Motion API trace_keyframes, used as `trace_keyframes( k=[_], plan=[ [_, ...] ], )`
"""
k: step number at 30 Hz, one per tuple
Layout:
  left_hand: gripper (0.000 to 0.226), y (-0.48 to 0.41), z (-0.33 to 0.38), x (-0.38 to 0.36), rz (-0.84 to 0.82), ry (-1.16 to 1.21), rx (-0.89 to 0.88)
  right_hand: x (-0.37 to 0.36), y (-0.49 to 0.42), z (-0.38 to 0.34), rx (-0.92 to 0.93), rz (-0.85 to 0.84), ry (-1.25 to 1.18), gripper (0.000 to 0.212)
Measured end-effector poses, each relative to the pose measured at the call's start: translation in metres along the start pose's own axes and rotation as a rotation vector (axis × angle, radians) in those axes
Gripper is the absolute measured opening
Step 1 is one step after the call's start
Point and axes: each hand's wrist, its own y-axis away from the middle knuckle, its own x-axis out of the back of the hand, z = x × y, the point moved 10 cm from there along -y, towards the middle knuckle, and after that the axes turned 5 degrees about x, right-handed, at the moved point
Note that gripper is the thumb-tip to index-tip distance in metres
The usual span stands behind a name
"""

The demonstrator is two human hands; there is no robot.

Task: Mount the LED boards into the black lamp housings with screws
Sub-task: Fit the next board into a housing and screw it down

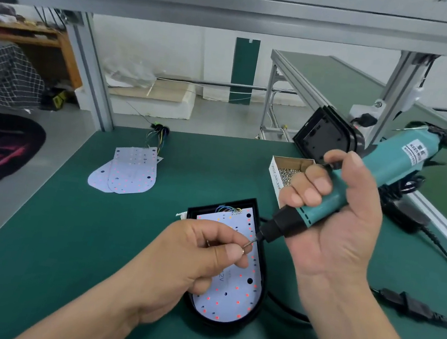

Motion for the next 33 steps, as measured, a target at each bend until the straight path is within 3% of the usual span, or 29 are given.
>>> trace_keyframes(
  k=[14, 21, 25, 29, 33],
  plan=[
    [0.014, 0.0, -0.005, 0.0, 0.026, 0.066, 0.029, -0.005, 0.003, -0.001, 0.002, -0.051, 0.046, 0.016],
    [0.015, 0.002, 0.001, 0.008, 0.148, -0.029, -0.055, -0.011, 0.005, 0.0, 0.028, -0.099, 0.104, 0.015],
    [0.017, 0.005, 0.009, 0.013, 0.218, -0.099, -0.121, -0.001, 0.002, 0.006, 0.006, -0.015, 0.073, 0.018],
    [0.018, 0.004, 0.009, 0.012, 0.206, -0.089, -0.119, 0.017, 0.001, 0.014, -0.029, 0.116, 0.016, 0.022],
    [0.023, 0.003, 0.009, 0.009, 0.186, -0.086, -0.112, 0.022, 0.002, 0.019, -0.032, 0.137, 0.005, 0.022]
  ],
)
